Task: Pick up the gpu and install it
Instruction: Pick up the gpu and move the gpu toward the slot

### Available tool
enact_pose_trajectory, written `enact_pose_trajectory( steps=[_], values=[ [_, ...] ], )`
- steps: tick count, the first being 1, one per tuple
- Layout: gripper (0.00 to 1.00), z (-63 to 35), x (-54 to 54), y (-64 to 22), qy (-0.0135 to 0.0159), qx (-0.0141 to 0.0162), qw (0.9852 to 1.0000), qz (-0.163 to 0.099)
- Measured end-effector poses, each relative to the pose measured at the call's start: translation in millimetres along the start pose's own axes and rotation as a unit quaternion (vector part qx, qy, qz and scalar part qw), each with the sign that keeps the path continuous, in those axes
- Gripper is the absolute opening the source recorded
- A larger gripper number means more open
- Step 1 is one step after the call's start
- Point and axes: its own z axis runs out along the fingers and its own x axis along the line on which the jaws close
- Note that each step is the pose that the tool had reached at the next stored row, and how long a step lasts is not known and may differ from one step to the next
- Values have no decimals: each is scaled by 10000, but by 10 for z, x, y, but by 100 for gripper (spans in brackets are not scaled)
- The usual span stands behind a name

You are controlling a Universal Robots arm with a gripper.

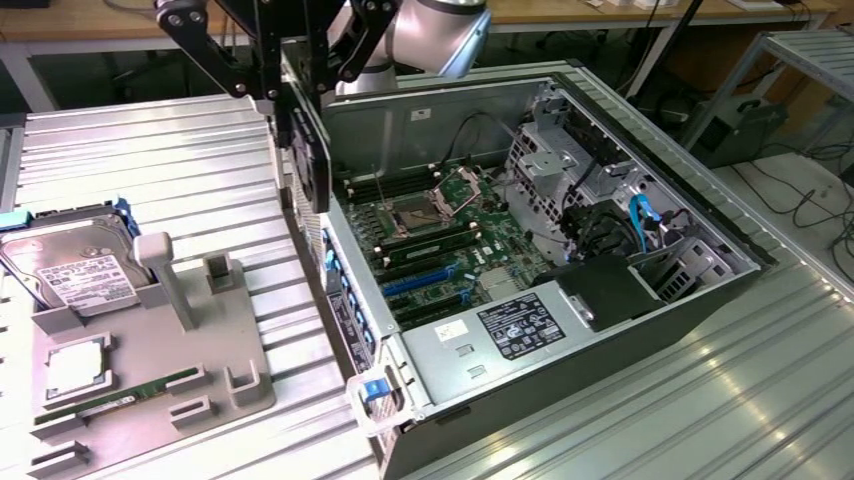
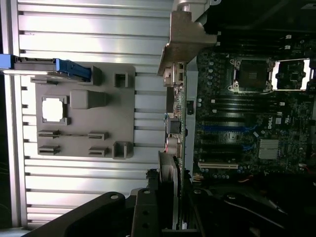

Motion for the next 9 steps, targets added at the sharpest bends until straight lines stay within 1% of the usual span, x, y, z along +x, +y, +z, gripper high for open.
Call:
enact_pose_trajectory(
  steps=[9],
  values=[
    [27,2,-121,-5,0,0,10000,0]
  ],
)
